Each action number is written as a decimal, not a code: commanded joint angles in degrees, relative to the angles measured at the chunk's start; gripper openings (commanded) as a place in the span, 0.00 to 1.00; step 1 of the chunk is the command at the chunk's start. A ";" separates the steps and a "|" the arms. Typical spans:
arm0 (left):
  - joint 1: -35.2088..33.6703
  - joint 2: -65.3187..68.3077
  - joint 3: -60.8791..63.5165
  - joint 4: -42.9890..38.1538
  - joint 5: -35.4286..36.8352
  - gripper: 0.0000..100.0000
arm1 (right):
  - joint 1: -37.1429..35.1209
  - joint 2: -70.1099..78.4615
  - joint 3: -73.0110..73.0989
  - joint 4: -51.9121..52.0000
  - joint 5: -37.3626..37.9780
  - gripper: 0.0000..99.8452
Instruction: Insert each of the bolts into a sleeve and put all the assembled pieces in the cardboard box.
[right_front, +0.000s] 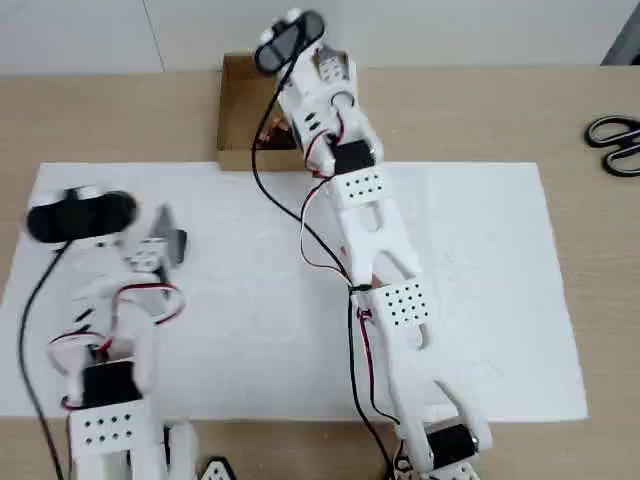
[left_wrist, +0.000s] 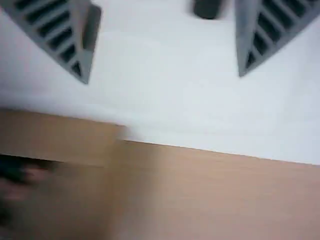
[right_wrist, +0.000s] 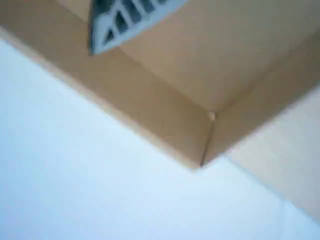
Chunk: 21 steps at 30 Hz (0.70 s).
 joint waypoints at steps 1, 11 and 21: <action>-9.41 -3.52 -2.24 -1.32 -4.57 0.18 | 0.40 -5.85 -4.22 10.68 -4.31 0.18; -16.53 -27.60 6.20 12.57 -25.85 0.18 | -4.97 -17.80 -1.93 31.87 -24.62 0.18; -25.49 -32.88 10.77 23.47 -20.31 0.18 | -16.92 -20.09 -2.29 50.07 -40.00 0.18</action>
